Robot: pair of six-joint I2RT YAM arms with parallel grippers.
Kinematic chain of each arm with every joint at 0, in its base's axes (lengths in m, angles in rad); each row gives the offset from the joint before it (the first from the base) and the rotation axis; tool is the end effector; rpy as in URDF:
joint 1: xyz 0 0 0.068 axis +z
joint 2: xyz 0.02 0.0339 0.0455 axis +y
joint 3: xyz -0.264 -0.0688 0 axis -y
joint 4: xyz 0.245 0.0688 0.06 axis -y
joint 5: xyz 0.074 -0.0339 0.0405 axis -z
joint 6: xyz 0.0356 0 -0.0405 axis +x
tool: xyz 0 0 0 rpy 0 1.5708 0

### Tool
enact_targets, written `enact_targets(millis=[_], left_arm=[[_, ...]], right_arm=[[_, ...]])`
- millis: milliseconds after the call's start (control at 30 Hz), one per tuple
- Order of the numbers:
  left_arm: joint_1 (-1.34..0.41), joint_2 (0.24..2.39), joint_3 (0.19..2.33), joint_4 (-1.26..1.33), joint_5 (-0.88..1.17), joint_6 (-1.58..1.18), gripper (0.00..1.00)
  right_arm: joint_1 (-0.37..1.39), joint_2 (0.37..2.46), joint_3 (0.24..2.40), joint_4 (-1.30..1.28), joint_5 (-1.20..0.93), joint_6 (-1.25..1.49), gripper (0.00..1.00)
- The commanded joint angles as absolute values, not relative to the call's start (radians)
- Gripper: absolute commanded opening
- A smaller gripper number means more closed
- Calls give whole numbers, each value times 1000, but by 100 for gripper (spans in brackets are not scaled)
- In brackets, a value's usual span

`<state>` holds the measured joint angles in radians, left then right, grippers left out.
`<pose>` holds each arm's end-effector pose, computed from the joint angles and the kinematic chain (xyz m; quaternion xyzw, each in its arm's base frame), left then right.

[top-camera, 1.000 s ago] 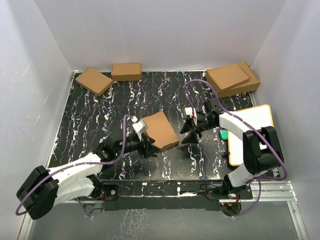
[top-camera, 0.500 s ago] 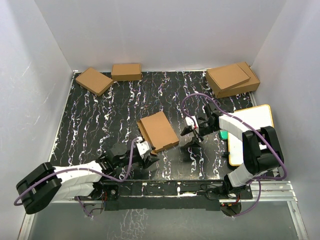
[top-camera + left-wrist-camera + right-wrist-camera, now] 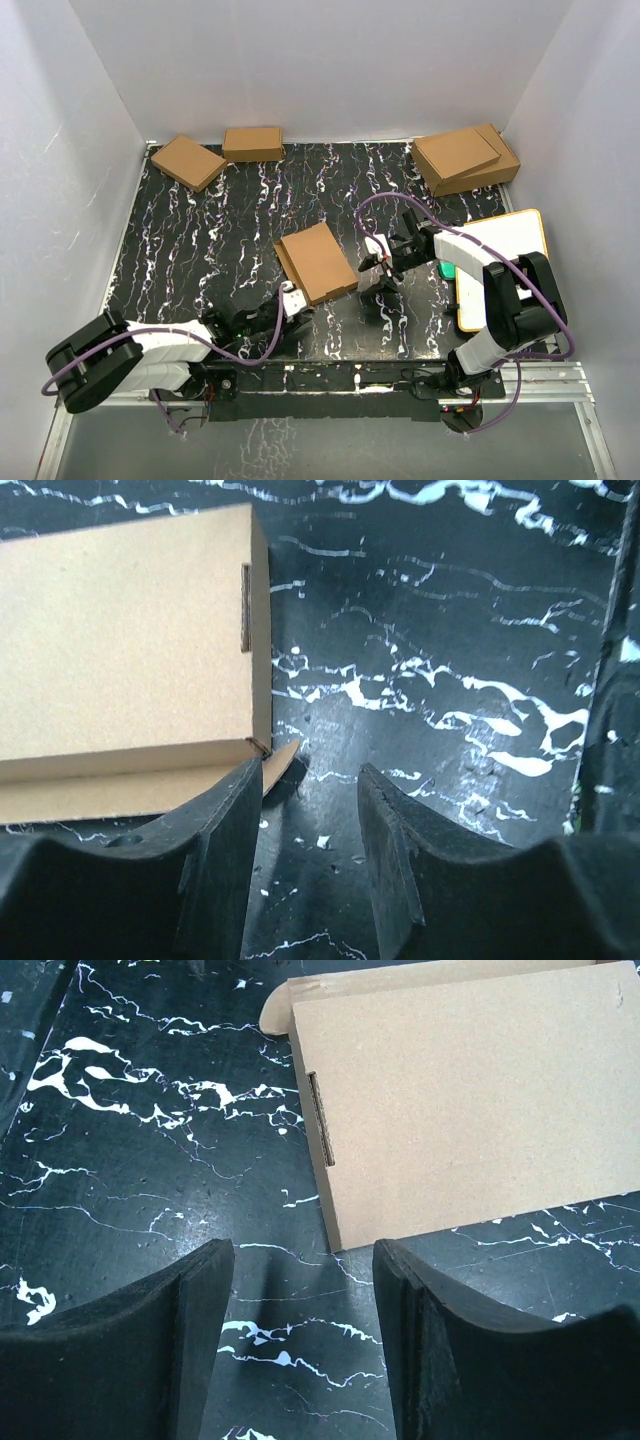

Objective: Fold the paper box

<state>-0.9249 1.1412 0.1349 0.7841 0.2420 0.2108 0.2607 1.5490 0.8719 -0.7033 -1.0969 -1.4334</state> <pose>0.1122 -0.1630 0.1547 0.4806 0.6132 -0.3050 0.5477 0.2429 0.0976 0.1821 -0.6694 0.5254 0.3874 0.3547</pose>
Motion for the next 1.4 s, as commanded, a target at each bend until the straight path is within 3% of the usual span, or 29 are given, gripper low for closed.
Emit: enact_targets(millis=[0, 933, 1100, 1367], left_arm=[[-928, 1195, 164, 778, 219, 276, 40], [-928, 1260, 188, 842, 215, 285, 34], [-928, 1274, 195, 840, 223, 285, 33], [-928, 1276, 196, 834, 214, 287, 31]], right_arm=[[264, 1546, 887, -657, -1135, -1447, 62], [272, 1586, 916, -625, -1137, -1332, 59], [269, 1621, 959, -580, -1180, -1144, 58], [270, 1675, 982, -327, -1135, -523, 59]])
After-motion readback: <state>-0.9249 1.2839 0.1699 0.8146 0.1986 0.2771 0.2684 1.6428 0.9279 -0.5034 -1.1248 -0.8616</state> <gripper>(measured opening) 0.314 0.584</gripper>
